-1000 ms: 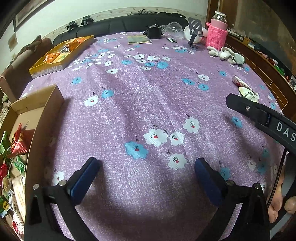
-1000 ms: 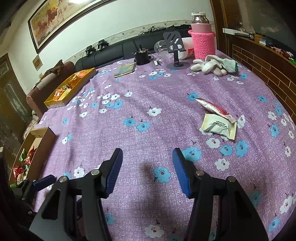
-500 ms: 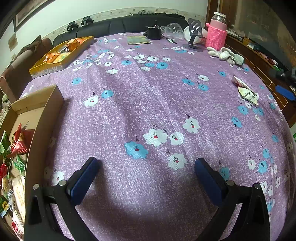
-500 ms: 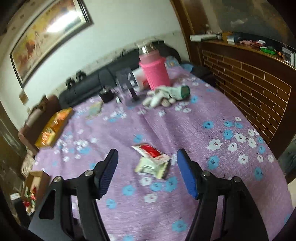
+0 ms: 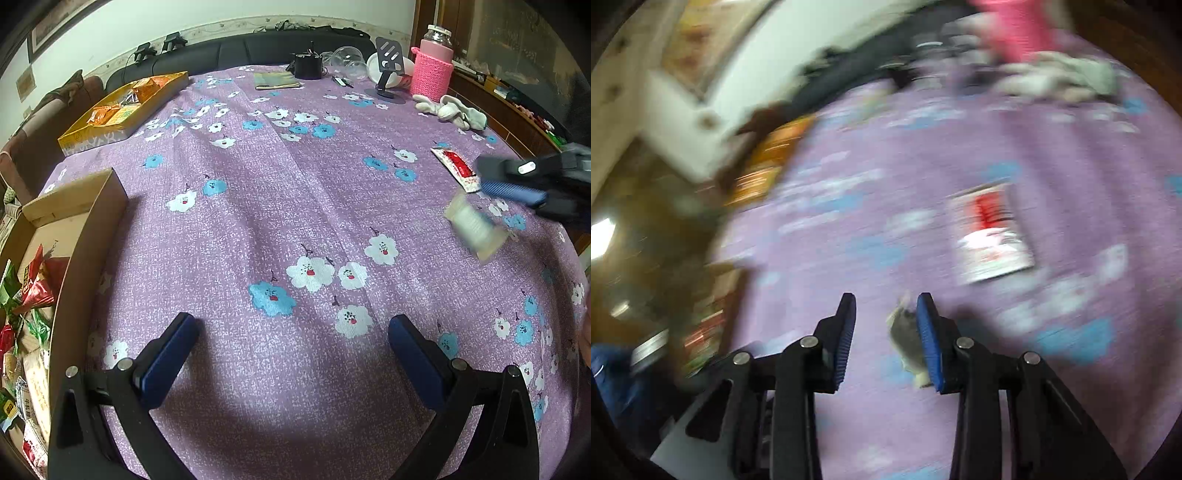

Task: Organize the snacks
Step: 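Move both grippers back toward the last white packets on the table, then grasp the green-white packet with the left gripper while the right grasps the white-red packet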

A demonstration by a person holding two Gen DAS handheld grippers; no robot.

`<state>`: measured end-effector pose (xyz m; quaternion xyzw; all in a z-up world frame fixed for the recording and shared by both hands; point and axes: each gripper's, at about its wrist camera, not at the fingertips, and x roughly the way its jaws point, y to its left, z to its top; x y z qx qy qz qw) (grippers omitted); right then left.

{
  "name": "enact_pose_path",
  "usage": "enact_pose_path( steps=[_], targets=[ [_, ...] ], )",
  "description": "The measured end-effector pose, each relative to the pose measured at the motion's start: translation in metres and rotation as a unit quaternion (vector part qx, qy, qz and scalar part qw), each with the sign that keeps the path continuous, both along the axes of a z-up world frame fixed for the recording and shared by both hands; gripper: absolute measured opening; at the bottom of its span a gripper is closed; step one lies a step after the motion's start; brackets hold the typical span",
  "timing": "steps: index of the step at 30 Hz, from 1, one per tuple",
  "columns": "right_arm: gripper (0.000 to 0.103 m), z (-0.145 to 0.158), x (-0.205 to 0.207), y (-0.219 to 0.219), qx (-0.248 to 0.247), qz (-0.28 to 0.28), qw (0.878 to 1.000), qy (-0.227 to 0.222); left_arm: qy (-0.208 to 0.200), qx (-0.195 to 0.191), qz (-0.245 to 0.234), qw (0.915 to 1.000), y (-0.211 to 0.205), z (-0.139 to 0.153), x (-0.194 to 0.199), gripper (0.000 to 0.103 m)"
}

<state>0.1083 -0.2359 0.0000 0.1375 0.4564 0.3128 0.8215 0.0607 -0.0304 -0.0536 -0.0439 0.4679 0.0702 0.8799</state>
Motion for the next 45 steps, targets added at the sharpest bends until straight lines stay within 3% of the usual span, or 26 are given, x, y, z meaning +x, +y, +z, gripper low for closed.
enact_pose_path(
  steps=[3, 7, 9, 12, 14, 17, 18, 20, 21, 22, 28, 33, 34, 35, 36, 45],
  targets=[
    [0.037, 0.015, -0.01, -0.001, -0.068, -0.047, 0.995, -0.048, 0.0, 0.001, 0.0, 1.0, 0.0, 0.0, 0.0, 0.103],
    [0.038, 0.011, 0.003, 0.007, -0.134, -0.082, 0.986, -0.062, 0.0, 0.0, -0.001, 1.0, 0.0, 0.0, 0.0, 0.103],
    [0.052, 0.009, 0.013, 0.014, -0.186, -0.109, 0.972, -0.092, 0.0, 0.0, -0.001, 1.0, 0.0, 0.0, 0.0, 0.103],
    [0.057, -0.004, 0.031, 0.017, -0.221, -0.121, 0.963, -0.096, -0.003, -0.004, 0.0, 1.0, 0.001, 0.001, -0.001, 0.102],
    [0.057, -0.013, 0.044, 0.018, -0.219, -0.127, 0.963, -0.088, -0.014, -0.03, 0.003, 0.9995, 0.007, 0.004, -0.004, 0.098],
    [0.057, -0.022, 0.05, 0.016, -0.215, -0.133, 0.964, -0.08, -0.031, -0.105, -0.011, 0.994, 0.015, 0.013, -0.013, 0.072],
    [0.057, -0.025, 0.051, 0.015, -0.21, -0.132, 0.966, -0.076, -0.029, -0.134, -0.019, 0.9903, 0.015, 0.016, -0.013, 0.069],
    [0.053, -0.03, 0.053, 0.016, -0.209, -0.131, 0.967, -0.072, -0.033, -0.151, -0.031, 0.9874, 0.009, 0.021, -0.011, 0.069],
    [0.038, -0.029, 0.053, 0.018, -0.216, -0.129, 0.965, -0.079, -0.035, -0.147, -0.038, 0.9877, 0.004, 0.024, -0.009, 0.069],
    [0.034, -0.029, 0.052, 0.017, -0.22, -0.125, 0.964, -0.08, -0.039, -0.138, -0.047, 0.9886, -0.004, 0.027, -0.006, 0.069],
    [0.032, -0.024, 0.045, 0.004, -0.179, -0.131, 0.972, -0.071, -0.033, -0.09, -0.099, 0.9905, -0.045, 0.031, 0.019, 0.069],
    [0.032, -0.012, 0.041, -0.006, -0.148, -0.142, 0.975, -0.082, -0.004, -0.058, -0.101, 0.9932, -0.056, 0.013, 0.037, 0.069],
    [0.032, -0.011, 0.04, -0.007, -0.145, -0.144, 0.975, -0.083, -0.008, -0.044, -0.101, 0.9938, -0.059, 0.012, 0.037, 0.066],
    [0.032, -0.01, 0.04, -0.008, -0.142, -0.145, 0.976, -0.084, -0.014, -0.032, -0.104, 0.9939, -0.061, 0.012, 0.035, 0.04],
    [0.032, -0.009, 0.04, -0.007, -0.141, -0.144, 0.976, -0.084, -0.017, -0.026, -0.109, 0.9936, -0.063, 0.012, 0.036, 0.03],
    [0.032, -0.006, 0.032, 0.003, -0.136, -0.131, 0.977, -0.104, -0.057, -0.07, -0.08, 0.9927, -0.034, 0.034, 0.015, 0.028]
  ],
)
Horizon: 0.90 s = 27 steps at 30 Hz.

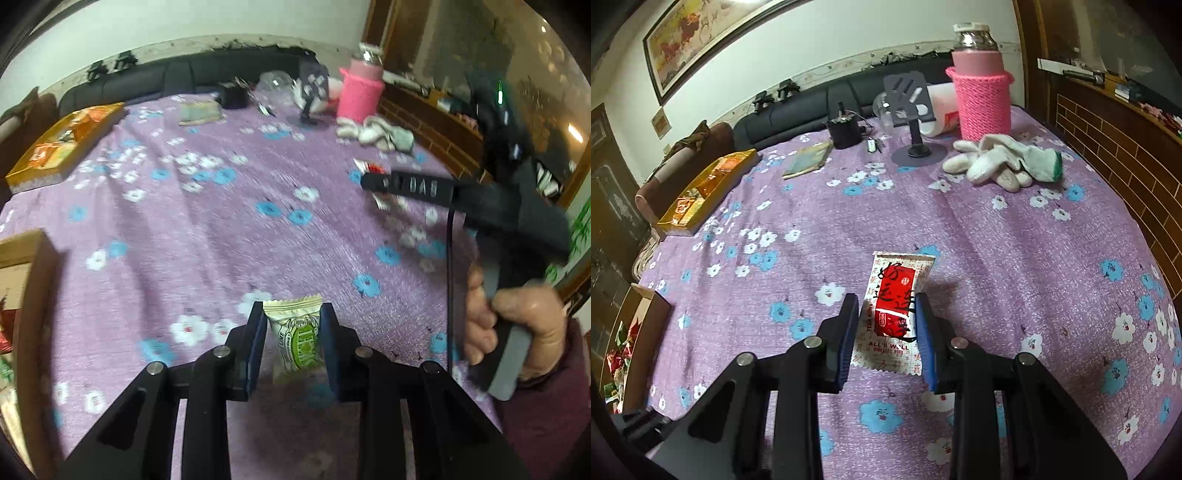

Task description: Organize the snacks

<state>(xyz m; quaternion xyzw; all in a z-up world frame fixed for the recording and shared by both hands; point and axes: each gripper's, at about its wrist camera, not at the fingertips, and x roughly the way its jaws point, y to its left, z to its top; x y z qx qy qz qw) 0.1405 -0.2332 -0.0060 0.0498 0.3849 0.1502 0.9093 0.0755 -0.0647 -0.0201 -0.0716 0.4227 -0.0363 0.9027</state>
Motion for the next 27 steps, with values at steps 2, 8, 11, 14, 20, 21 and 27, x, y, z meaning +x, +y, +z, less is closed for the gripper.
enact_pose_path(
  steps=[2, 8, 11, 14, 20, 21, 27],
  targets=[
    [0.032, 0.001, -0.003, 0.003, 0.0, 0.005, 1.0, -0.005, -0.014, -0.006, 0.01, 0.9998, 0.011, 0.011, -0.012, 0.026],
    [0.032, 0.003, -0.015, 0.016, 0.008, 0.019, 1.0, -0.013, -0.046, -0.041, 0.056, 0.9965, 0.057, 0.036, -0.057, 0.009],
    [0.032, 0.006, -0.023, 0.018, 0.017, 0.015, 1.0, -0.015, -0.052, -0.062, 0.068, 0.9944, 0.071, 0.038, -0.07, 0.009],
    [0.032, 0.008, -0.034, 0.016, 0.033, 0.012, 0.999, -0.011, -0.048, -0.064, 0.062, 0.9949, 0.074, 0.036, -0.074, 0.01],
    [0.032, -0.002, -0.043, 0.015, 0.043, 0.011, 0.999, 0.006, 0.001, -0.072, 0.058, 0.9957, 0.065, 0.009, -0.045, 0.05],
    [0.032, -0.002, -0.044, 0.014, 0.045, 0.01, 0.999, 0.007, 0.002, -0.077, 0.06, 0.9952, 0.063, 0.007, -0.039, 0.051],
    [0.032, -0.005, -0.042, 0.008, 0.06, 0.012, 0.998, 0.009, 0.017, -0.028, 0.06, 0.9977, 0.04, -0.008, 0.001, 0.068]
  ],
)
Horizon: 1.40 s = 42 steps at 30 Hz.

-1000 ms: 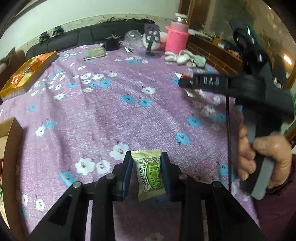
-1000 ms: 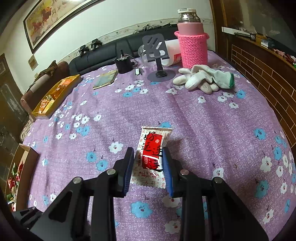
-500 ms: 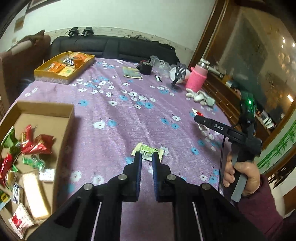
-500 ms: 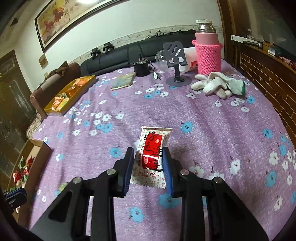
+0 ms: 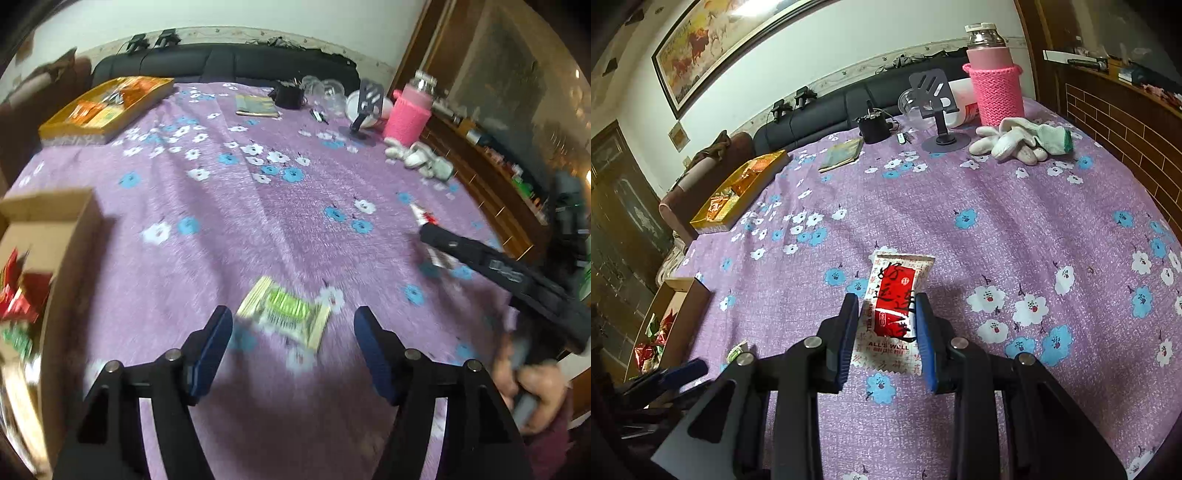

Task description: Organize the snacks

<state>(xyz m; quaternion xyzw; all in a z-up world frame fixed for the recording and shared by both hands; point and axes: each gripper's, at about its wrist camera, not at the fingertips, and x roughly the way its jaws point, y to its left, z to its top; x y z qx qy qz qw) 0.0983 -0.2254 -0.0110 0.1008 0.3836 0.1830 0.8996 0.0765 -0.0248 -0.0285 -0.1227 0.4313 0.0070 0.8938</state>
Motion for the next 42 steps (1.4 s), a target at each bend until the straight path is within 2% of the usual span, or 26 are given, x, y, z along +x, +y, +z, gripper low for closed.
enact_pose_path(
  steps=[2, 3, 5, 13, 18, 26, 34, 42],
  targets=[
    [0.032, 0.0, 0.0, -0.002, 0.003, 0.001, 1.0, 0.0, 0.015, 0.018, -0.008, 0.9997, -0.007, -0.009, 0.015, 0.065],
    [0.032, 0.0, 0.001, -0.003, 0.004, 0.002, 1.0, 0.0, 0.017, 0.03, -0.014, 0.9993, -0.011, -0.012, 0.017, 0.042],
    [0.032, 0.0, 0.001, -0.004, 0.004, 0.003, 1.0, -0.002, 0.013, 0.067, -0.025, 0.9973, -0.018, -0.016, 0.02, 0.024],
    [0.032, 0.004, -0.004, -0.002, -0.006, 0.003, 1.0, -0.014, -0.015, 0.026, -0.027, 0.9992, -0.011, -0.004, 0.002, 0.023],
    [0.032, 0.001, -0.008, 0.003, -0.017, -0.003, 1.0, -0.015, -0.041, -0.003, -0.025, 0.9988, -0.002, 0.013, -0.023, 0.024],
    [0.032, 0.002, -0.016, 0.021, -0.048, 0.003, 0.999, -0.018, -0.079, -0.047, 0.017, 0.9956, 0.046, 0.038, -0.077, 0.023],
    [0.032, 0.032, -0.059, 0.079, -0.033, 0.08, 0.996, -0.034, -0.104, -0.037, 0.108, 0.988, 0.121, 0.053, -0.138, 0.023],
    [0.033, 0.047, -0.099, 0.169, -0.017, 0.189, 0.981, -0.026, -0.093, -0.037, 0.195, 0.9756, 0.182, 0.039, -0.193, 0.023]
  ],
)
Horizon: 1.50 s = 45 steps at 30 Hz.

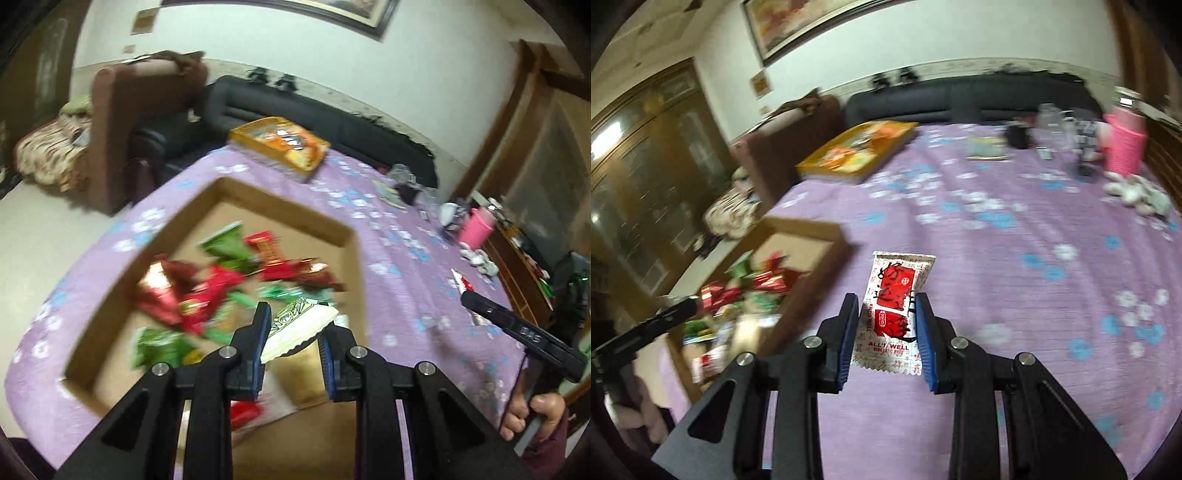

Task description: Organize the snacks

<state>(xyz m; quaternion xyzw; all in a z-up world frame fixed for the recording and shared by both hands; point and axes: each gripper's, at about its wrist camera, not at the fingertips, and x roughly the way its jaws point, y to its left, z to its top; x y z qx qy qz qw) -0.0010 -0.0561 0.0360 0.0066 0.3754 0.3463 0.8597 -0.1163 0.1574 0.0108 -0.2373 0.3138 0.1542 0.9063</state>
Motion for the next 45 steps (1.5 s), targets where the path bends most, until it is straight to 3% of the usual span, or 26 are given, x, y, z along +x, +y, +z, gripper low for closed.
enact_pose_path(
  steps=[8, 16, 19, 21, 24, 36, 45],
  targets=[
    [0.033, -0.006, -0.038, 0.09, -0.027, 0.101, 0.994, 0.011, 0.028, 0.002, 0.027, 0.9992, 0.019, -0.018, -0.007, 0.024],
    [0.033, -0.03, -0.039, 0.149, -0.067, 0.133, 0.988, 0.037, 0.049, 0.0, 0.029, 0.9984, 0.025, -0.029, -0.005, 0.025],
    [0.033, -0.039, -0.033, 0.162, -0.08, 0.134, 0.987, 0.042, 0.043, 0.01, 0.03, 0.9985, 0.023, -0.025, -0.009, 0.042],
    [0.036, -0.043, -0.032, 0.167, -0.086, 0.134, 0.986, 0.038, 0.039, 0.027, 0.037, 0.9982, 0.021, -0.019, -0.013, 0.061],
    [0.039, -0.04, -0.034, 0.165, -0.071, 0.136, 0.987, 0.039, 0.033, 0.059, 0.053, 0.9963, 0.017, -0.01, -0.018, 0.073],
    [0.047, -0.007, -0.065, 0.117, -0.058, 0.097, 0.993, -0.039, 0.048, 0.104, 0.069, 0.991, -0.001, 0.004, -0.016, 0.076],
    [0.051, -0.001, -0.085, 0.065, -0.03, 0.067, 0.996, -0.044, 0.055, 0.165, 0.08, 0.9814, -0.042, 0.025, -0.013, 0.08]
  ],
)
